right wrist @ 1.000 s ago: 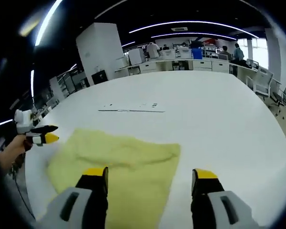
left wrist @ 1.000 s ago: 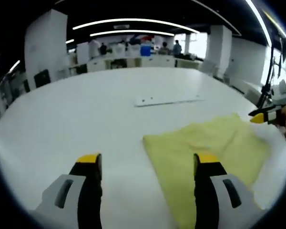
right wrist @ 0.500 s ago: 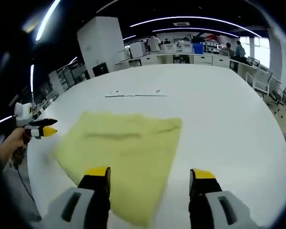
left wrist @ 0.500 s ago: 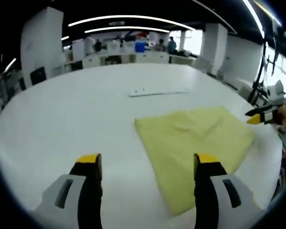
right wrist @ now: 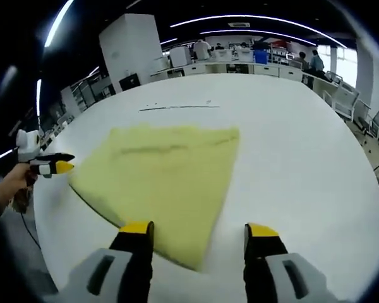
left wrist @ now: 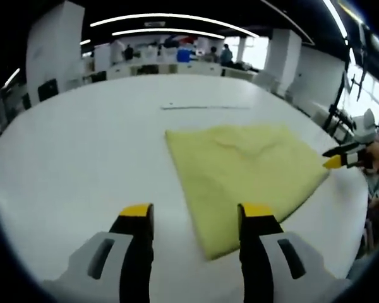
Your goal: Fold the garment on the visible template until the final outline fits inside the template.
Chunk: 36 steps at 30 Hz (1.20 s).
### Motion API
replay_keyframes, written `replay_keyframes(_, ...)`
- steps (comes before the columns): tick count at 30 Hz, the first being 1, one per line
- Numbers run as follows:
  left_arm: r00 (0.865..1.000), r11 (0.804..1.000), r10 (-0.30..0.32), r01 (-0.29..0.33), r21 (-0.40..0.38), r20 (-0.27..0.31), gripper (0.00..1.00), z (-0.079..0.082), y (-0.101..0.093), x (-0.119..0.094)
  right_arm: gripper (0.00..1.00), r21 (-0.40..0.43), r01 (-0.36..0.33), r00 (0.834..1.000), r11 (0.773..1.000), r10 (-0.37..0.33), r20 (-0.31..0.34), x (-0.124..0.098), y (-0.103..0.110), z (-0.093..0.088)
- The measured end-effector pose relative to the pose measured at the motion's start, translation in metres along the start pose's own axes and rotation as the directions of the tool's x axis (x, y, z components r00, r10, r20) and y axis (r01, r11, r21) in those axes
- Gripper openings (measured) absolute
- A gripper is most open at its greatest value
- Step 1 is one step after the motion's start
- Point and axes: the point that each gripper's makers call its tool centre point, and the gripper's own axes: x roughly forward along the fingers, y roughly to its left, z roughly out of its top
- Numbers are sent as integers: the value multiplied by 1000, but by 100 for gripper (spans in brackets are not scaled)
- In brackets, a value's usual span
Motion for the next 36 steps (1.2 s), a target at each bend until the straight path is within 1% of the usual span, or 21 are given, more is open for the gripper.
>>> replay_keyframes(5,1000,1000,5,-5,-18,-20,42,-11,0,-2,49,0,6,1000,1000,-6,-11,-3,0,-6)
replay_keyframes(7,1000,999,-2,1,-41,-26,40,-14,-2,-2,48,-23,14,1000,1000,-15,-14,-4,0,-10)
replay_keyframes(9,1000,999,-5,3,-45,-26,38,-16,-3,-3,46,-40,19,1000,999,-20,-10,-5,0,-12)
replay_keyframes(11,999,999,-8,7,-47,-31,36,-18,-5,-4,41,-41,18,1000,999,-18,-3,-5,1,-13)
replay_keyframes(13,999,998,-15,13,-57,-33,33,-20,-7,-3,34,-42,-5,1000,999,5,3,-6,5,-12)
replay_keyframes(16,999,996,-34,30,-82,-42,26,-22,-12,-4,27,-29,-24,1000,999,25,7,-7,10,-13)
replay_keyframes(19,998,994,-37,31,-104,-52,22,-23,-13,-5,22,-28,-25,1000,999,26,9,-8,11,-13)
replay_keyframes(23,997,993,-40,32,-116,-67,17,-26,-16,-10,13,-25,-29,999,999,29,14,-10,12,-14)
replay_keyframes(25,994,991,-43,29,-134,-98,13,-32,-17,-11,10,-36,-20,1000,999,21,13,-10,10,-15)
replay_keyframes(27,992,991,-49,33,-133,-118,9,-36,-19,-11,9,-27,-22,1000,999,23,14,-10,10,-15)
replay_keyframes(28,992,990,-51,35,-140,-113,8,-35,-21,-11,8,-26,-23,1000,999,23,14,-10,10,-15)
replay_keyframes(30,991,990,-48,31,-138,-122,7,-35,-21,-11,4,-37,-23,1000,999,24,12,-10,10,-15)
replay_keyframes(33,989,993,-43,27,-113,-140,4,-36,-21,-12,2,-35,-24,1000,999,24,11,-9,10,-16)
replay_keyframes(36,987,995,-46,32,-96,-156,3,-38,-23,-15,1,-30,-23,1000,999,23,4,-11,11,-17)
